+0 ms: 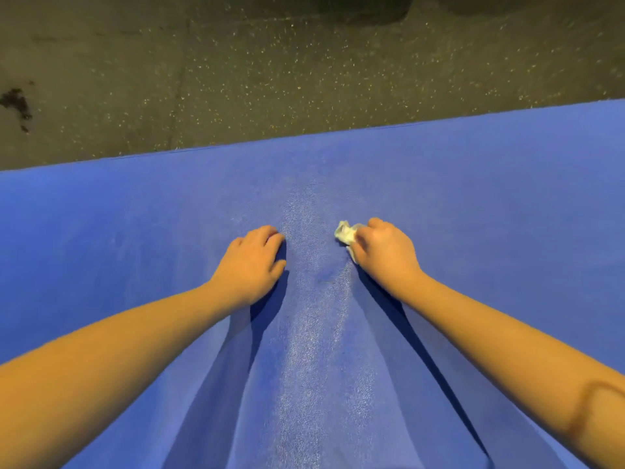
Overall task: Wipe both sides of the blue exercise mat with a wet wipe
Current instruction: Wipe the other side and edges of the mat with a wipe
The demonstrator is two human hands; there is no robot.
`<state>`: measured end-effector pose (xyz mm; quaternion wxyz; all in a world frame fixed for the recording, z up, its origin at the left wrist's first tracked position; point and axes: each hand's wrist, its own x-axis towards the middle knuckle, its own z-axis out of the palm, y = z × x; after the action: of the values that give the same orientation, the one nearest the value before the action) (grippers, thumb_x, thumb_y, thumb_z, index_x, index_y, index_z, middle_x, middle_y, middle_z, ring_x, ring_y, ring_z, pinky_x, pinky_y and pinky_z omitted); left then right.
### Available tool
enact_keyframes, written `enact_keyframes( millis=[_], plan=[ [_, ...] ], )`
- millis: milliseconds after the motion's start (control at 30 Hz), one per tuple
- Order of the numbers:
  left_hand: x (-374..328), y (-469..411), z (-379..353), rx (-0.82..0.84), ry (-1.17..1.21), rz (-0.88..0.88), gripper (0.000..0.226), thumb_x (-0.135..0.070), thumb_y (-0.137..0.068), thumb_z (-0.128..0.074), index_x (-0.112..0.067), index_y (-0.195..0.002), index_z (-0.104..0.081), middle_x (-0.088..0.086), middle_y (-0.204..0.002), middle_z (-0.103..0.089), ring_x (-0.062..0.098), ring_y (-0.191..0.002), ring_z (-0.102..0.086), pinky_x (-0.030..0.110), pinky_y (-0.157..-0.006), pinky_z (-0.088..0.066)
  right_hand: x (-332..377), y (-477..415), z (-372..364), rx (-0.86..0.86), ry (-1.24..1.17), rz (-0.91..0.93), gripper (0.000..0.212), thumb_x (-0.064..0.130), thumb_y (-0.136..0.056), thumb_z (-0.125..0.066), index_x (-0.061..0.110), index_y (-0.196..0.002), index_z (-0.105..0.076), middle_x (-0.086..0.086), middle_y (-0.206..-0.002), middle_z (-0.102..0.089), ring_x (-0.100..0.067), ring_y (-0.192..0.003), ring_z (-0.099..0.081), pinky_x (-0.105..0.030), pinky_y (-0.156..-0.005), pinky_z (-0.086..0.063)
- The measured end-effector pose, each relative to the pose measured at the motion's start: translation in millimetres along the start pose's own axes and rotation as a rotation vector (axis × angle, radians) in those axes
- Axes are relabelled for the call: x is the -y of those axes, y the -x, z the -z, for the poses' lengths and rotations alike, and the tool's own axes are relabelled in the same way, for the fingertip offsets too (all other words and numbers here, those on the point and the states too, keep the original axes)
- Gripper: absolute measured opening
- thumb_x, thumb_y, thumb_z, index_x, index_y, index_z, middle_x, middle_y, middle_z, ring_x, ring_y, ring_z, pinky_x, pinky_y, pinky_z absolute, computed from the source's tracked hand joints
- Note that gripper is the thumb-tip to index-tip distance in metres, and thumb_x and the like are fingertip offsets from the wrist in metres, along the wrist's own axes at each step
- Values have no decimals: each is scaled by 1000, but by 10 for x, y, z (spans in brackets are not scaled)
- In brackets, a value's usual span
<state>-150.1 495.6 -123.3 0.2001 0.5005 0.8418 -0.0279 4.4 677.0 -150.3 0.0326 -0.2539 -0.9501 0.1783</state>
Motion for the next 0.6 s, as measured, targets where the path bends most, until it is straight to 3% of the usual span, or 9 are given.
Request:
enact_keyframes(
  millis=[100, 200, 233, 300, 367, 433, 500, 567, 600],
  plan=[
    [-66, -221, -145, -151, 103, 70, 66, -47, -88, -25, -3, -128, -53, 11, -135, -50, 33, -120, -47, 45, -93, -40, 91, 124, -63, 86, -34, 243, 31, 7, -60, -84, 3, -58, -53, -12, -61, -48, -29, -43, -47, -19, -40, -14],
    [-172, -348, -332, -368, 140, 198, 48, -38, -90, -33, -8, -115, -60, 8, -122, -58, 33, -109, -52, 45, -88, -39, 42, 90, -37, 196, 48, 431, 25, 17, -68, -82, 7, -67, -59, -8, -66, -51, -28, -49, -50, -23, -40, -23],
    [-196, -364, -396, -443, 154, 230, 43, -35, -91, -35, -9, -115, -61, 7, -122, -59, 32, -109, -51, 44, -91, -37, -7, -20, -4, 187, 106, 393, 21, 25, -75, -76, 9, -76, -63, -7, -71, -51, -28, -55, -51, -25, -43, -25],
    [-212, -382, -482, -527, 176, 252, 40, -30, -92, -38, -9, -117, -61, 6, -124, -60, 30, -112, -50, 43, -96, -34, -166, -279, 59, 109, 180, 138, 24, 35, -88, -59, 11, -93, -60, -5, -80, -50, -30, -68, -49, -28, -51, -29],
    [-226, -381, -527, -534, 178, 240, 40, -29, -92, -38, -8, -117, -62, 6, -124, -60, 30, -111, -51, 45, -96, -35, -291, -426, 188, 37, 101, -40, 25, 30, -90, -57, 7, -98, -55, -9, -86, -54, -34, -75, -51, -33, -57, -36],
    [-219, -399, -495, -539, 167, 222, 39, -29, -90, -38, -8, -110, -63, 7, -115, -62, 32, -104, -52, 46, -90, -37, -285, -396, 181, 39, 49, 25, 23, 22, -91, -56, 3, -105, -58, -13, -94, -60, -36, -82, -56, -38, -64, -42],
    [-187, -496, -411, -546, 184, 218, 37, -29, -89, -35, -7, -100, -62, 9, -103, -62, 34, -96, -53, 46, -83, -38, -179, -271, 169, 147, -2, 189, 15, 14, -89, -57, 2, -97, -62, -16, -91, -61, -36, -77, -57, -38, -57, -41],
    [-152, -619, -360, -551, 222, 249, 37, -29, -89, -36, -6, -101, -62, 10, -106, -60, 35, -101, -53, 46, -88, -38, -92, -210, 185, 290, -3, 325, 8, 8, -80, -64, 4, -75, -59, -14, -74, -57, -30, -55, -48, -28, -42, -26],
    [-148, -665, -360, -561, 235, 268, 36, -28, -90, -38, -5, -108, -61, 11, -113, -59, 35, -109, -51, 47, -94, -37, -110, -278, 188, 303, -2, 344, 16, 8, -75, -67, 5, -66, -54, -12, -66, -53, -25, -48, -40, -21, -41, -17]
  ],
)
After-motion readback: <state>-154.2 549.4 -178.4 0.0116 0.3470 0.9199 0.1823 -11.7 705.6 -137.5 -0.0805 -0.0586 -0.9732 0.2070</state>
